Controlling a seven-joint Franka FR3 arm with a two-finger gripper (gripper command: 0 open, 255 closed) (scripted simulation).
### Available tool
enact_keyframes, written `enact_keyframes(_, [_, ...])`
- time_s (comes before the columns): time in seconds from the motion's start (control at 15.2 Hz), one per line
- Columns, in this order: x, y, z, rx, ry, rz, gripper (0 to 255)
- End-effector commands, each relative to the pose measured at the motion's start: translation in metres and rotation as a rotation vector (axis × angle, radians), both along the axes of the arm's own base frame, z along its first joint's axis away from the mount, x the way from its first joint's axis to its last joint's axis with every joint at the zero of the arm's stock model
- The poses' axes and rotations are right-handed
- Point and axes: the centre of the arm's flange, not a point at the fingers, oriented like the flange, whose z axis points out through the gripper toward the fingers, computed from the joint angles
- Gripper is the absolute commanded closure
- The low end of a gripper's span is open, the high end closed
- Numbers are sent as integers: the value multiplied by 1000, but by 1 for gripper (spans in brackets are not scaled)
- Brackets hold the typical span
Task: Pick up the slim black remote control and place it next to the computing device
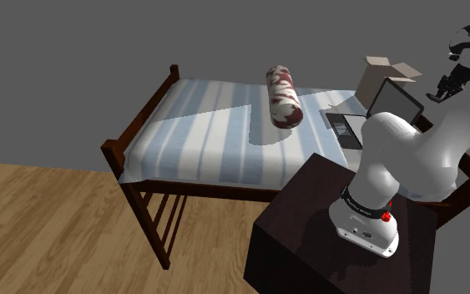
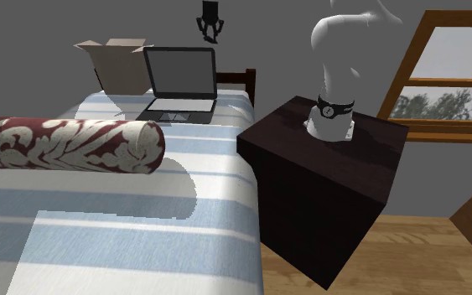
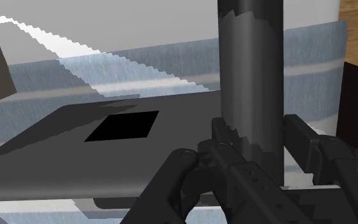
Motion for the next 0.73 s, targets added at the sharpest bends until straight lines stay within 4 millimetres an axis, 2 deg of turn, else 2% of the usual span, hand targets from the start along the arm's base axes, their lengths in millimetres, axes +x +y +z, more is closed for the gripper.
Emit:
enact_keyframes(0.0, [0, 0, -10, -1, 0, 0, 255])
enact_keyframes(0.66, [0, 0, -63, -1, 0, 0, 255])
